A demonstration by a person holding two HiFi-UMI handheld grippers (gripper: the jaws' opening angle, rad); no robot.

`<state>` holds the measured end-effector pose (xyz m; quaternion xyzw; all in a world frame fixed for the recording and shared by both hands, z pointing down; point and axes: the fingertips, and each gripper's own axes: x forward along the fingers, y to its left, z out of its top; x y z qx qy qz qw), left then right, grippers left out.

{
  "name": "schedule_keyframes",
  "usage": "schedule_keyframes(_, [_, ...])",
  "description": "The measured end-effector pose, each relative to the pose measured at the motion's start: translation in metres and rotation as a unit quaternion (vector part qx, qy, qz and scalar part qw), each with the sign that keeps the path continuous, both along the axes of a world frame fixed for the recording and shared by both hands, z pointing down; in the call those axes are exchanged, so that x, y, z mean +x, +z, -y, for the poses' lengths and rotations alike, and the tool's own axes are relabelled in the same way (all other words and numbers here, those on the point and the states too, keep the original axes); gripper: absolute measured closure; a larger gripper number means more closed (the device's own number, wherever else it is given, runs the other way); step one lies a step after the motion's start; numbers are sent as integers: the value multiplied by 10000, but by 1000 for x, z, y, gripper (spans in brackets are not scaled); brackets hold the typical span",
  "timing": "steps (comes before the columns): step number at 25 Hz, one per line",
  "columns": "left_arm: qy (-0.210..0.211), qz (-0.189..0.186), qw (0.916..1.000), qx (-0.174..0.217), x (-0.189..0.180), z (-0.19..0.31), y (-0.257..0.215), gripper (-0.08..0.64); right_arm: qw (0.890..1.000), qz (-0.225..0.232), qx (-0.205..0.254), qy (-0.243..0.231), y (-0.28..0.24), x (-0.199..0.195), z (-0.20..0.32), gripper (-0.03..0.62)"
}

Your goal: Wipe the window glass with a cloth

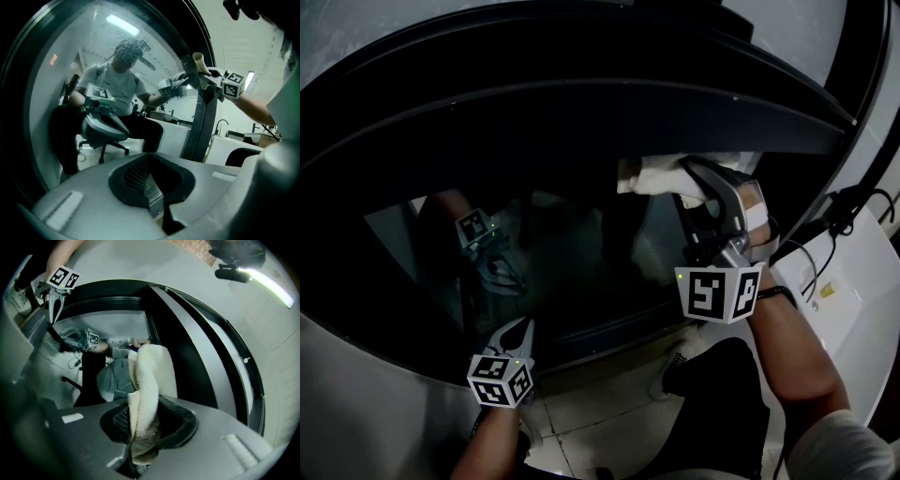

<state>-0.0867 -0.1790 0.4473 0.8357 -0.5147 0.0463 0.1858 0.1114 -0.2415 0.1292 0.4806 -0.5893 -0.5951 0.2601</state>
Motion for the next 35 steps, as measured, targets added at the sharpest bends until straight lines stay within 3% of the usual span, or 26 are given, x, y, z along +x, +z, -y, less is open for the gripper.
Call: schedule_keyframes(35, [67,-89,9999,-48,1,0,1,543,9999,139,15,24,46,-5,0,511])
